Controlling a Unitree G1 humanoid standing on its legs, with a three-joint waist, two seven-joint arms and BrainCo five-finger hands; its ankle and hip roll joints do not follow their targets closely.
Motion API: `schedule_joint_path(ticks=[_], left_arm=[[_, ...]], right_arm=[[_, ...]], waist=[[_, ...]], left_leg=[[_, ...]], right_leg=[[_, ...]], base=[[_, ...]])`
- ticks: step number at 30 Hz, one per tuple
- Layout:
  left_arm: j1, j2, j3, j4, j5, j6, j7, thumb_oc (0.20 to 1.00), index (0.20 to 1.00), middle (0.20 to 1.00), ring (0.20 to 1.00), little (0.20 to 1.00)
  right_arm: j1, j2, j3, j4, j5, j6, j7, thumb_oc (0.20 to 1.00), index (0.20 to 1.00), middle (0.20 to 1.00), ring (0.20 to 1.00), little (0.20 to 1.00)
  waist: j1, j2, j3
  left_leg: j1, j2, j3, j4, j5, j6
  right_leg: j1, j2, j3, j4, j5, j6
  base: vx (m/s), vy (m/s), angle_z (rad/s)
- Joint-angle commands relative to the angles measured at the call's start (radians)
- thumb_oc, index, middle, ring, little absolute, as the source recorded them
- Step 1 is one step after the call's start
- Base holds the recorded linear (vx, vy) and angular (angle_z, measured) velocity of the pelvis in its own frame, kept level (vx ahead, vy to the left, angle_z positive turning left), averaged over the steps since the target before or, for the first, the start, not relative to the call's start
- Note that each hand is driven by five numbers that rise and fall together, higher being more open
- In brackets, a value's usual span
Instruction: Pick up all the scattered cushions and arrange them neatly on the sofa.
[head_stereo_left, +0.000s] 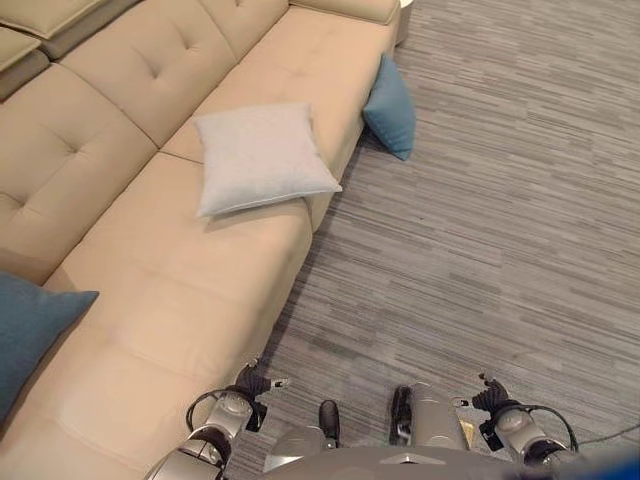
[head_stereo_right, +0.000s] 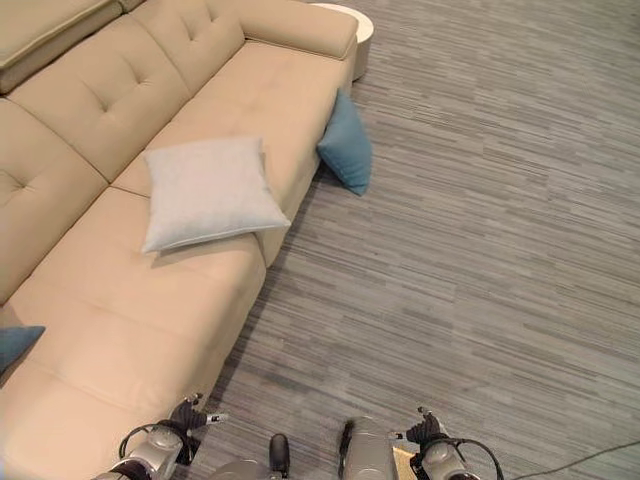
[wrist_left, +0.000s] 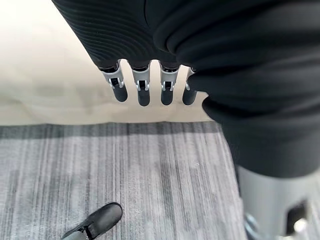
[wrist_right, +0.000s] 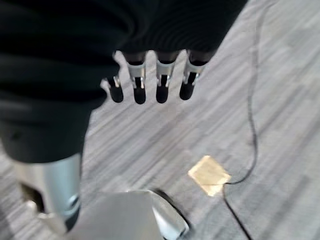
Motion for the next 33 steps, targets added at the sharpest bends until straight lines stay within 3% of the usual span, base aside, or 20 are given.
schedule_joint_path(ticks=[1,4,5,6,7,8,9,11,13,15,16,23,29,30,33], left_arm=[[-0.008,-0.009,0.002,-0.012,-0.018,-0.024,0.012,1.000,1.000,1.000,1.000,1.000],[-0.006,-0.015,0.003,-0.005,-0.018,-0.026,0.013,1.000,1.000,1.000,1.000,1.000],[0.001,-0.023,0.006,-0.004,-0.031,-0.026,0.010,1.000,1.000,1.000,1.000,1.000],[-0.006,-0.027,0.000,-0.014,-0.041,-0.024,0.005,1.000,1.000,1.000,1.000,1.000],[-0.013,-0.027,-0.006,-0.023,-0.046,-0.022,0.004,1.000,1.000,1.000,1.000,1.000],[-0.013,-0.027,-0.006,-0.023,-0.046,-0.022,0.004,1.000,1.000,1.000,1.000,1.000],[-0.020,-0.028,-0.011,-0.029,-0.054,-0.020,0.003,1.000,1.000,1.000,1.000,1.000],[-0.026,-0.033,-0.026,-0.026,-0.050,-0.018,0.002,1.000,1.000,1.000,1.000,1.000],[-0.025,-0.033,-0.031,-0.026,-0.042,-0.016,0.000,1.000,1.000,1.000,1.000,1.000],[-0.030,-0.030,-0.038,-0.030,-0.039,-0.016,0.002,1.000,1.000,1.000,1.000,1.000],[-0.027,-0.022,-0.042,-0.032,-0.025,-0.013,0.003,1.000,1.000,1.000,1.000,1.000],[0.009,-0.016,-0.021,-0.010,0.001,-0.012,-0.009,1.000,1.000,1.000,1.000,1.000],[0.005,0.016,-0.017,-0.032,0.009,-0.015,-0.005,1.000,1.000,1.000,1.000,1.000],[0.002,0.023,-0.022,-0.031,0.013,-0.019,-0.003,1.000,1.000,1.000,1.000,1.000],[-0.002,0.023,-0.026,-0.025,0.020,-0.024,-0.003,1.000,1.000,1.000,1.000,1.000]], right_arm=[[0.009,-0.035,0.017,0.041,-0.017,0.003,-0.017,1.000,1.000,1.000,1.000,1.000],[0.014,-0.033,0.019,0.047,-0.014,-0.001,-0.015,1.000,1.000,1.000,1.000,1.000],[0.026,-0.034,0.010,0.056,-0.007,-0.003,-0.013,1.000,1.000,1.000,1.000,1.000],[0.030,-0.036,-0.001,0.056,0.016,-0.010,-0.018,1.000,1.000,1.000,1.000,1.000],[0.032,-0.037,-0.005,0.054,0.029,-0.011,-0.021,1.000,1.000,1.000,1.000,1.000],[0.032,-0.036,-0.005,0.055,0.029,-0.011,-0.021,1.000,1.000,1.000,1.000,1.000],[0.040,-0.031,-0.010,0.069,0.044,-0.006,-0.019,1.000,1.000,1.000,1.000,1.000],[0.055,-0.028,-0.004,0.086,0.043,0.001,-0.016,1.000,1.000,1.000,1.000,1.000],[0.063,-0.033,-0.007,0.095,0.044,0.002,-0.017,1.000,1.000,1.000,1.000,1.000],[0.067,-0.038,-0.013,0.096,0.049,0.006,-0.019,1.000,1.000,1.000,1.000,1.000],[0.074,-0.041,-0.019,0.087,0.056,0.008,-0.017,1.000,1.000,1.000,1.000,1.000],[0.059,-0.033,-0.004,0.057,0.019,-0.002,-0.011,1.000,1.000,1.000,1.000,1.000],[0.036,-0.030,0.000,0.017,0.009,-0.007,-0.002,1.000,1.000,1.000,1.000,1.000],[0.027,-0.028,0.006,0.009,0.009,-0.010,-0.001,1.000,1.000,1.000,1.000,1.000],[0.019,-0.031,0.012,0.010,0.007,-0.012,-0.002,1.000,1.000,1.000,1.000,1.000]], waist=[[-0.028,-0.038,0.014],[-0.030,-0.038,0.007],[-0.029,-0.035,0.003],[-0.031,-0.052,0.013],[-0.029,-0.058,0.022],[-0.030,-0.056,0.021],[-0.027,-0.067,0.029],[-0.027,-0.067,0.026],[-0.029,-0.067,0.015],[-0.032,-0.058,0.006],[-0.034,-0.048,-0.004],[-0.011,-0.054,-0.040],[-0.001,-0.039,-0.029],[-0.014,-0.023,-0.019],[-0.036,-0.015,-0.007]], left_leg=[[-0.056,-0.016,-0.065,0.147,-0.066,-0.062],[-0.048,-0.013,-0.069,0.159,-0.078,-0.069],[-0.062,0.003,-0.073,0.241,-0.080,-0.100],[-0.160,0.039,-0.038,0.430,-0.015,-0.137],[-0.203,0.061,-0.019,0.516,0.012,-0.141],[-0.208,0.063,-0.021,0.524,0.009,-0.142],[-0.246,0.103,0.027,0.584,0.021,-0.134],[-0.270,0.138,0.071,0.524,0.007,-0.126],[-0.276,0.144,0.092,0.415,0.011,-0.125],[-0.299,0.172,0.152,0.302,0.085,-0.144],[-0.316,0.197,0.207,0.240,0.138,-0.172],[-0.238,0.121,0.192,0.182,0.073,-0.126],[-0.171,0.059,0.176,0.147,0.038,-0.051],[-0.137,0.054,0.154,0.131,0.031,-0.046],[-0.104,0.037,0.124,0.120,0.026,-0.052]], right_leg=[[0.175,0.032,0.034,-0.243,0.164,0.020],[0.191,0.037,0.040,-0.243,0.161,0.009],[0.224,0.043,0.037,-0.241,0.146,-0.011],[0.260,0.026,0.017,-0.254,0.131,-0.040],[0.278,0.029,0.004,-0.256,0.120,-0.059],[0.277,0.031,0.002,-0.256,0.120,-0.060],[0.320,0.038,-0.024,-0.274,0.096,-0.080],[0.361,0.041,-0.058,-0.301,0.079,-0.081],[0.386,0.040,-0.082,-0.323,0.071,-0.072],[0.409,0.045,-0.112,-0.332,0.053,-0.066],[0.440,0.054,-0.136,-0.330,0.019,-0.061],[0.479,0.007,-0.141,-0.228,-0.023,-0.024],[0.346,-0.073,-0.112,0.070,0.112,0.028],[0.282,-0.047,-0.077,0.120,0.102,0.009],[0.244,0.002,-0.073,0.030,0.069,-0.006]], base=[[0.24,-0.156,0.60],[0.17,-0.127,0.90],[0.15,-0.249,0.44],[0.17,-0.317,0.21],[0.04,-0.200,0.61],[0.09,-0.194,0.94],[0.11,-0.159,0.75],[0.18,-0.128,0.15],[0.22,-0.013,0.59],[0.31,0.052,0.63],[0.37,0.108,0.68],[0.26,0.167,0.17],[0.14,0.178,0.22],[0.22,0.131,0.53],[0.19,0.022,0.29]])
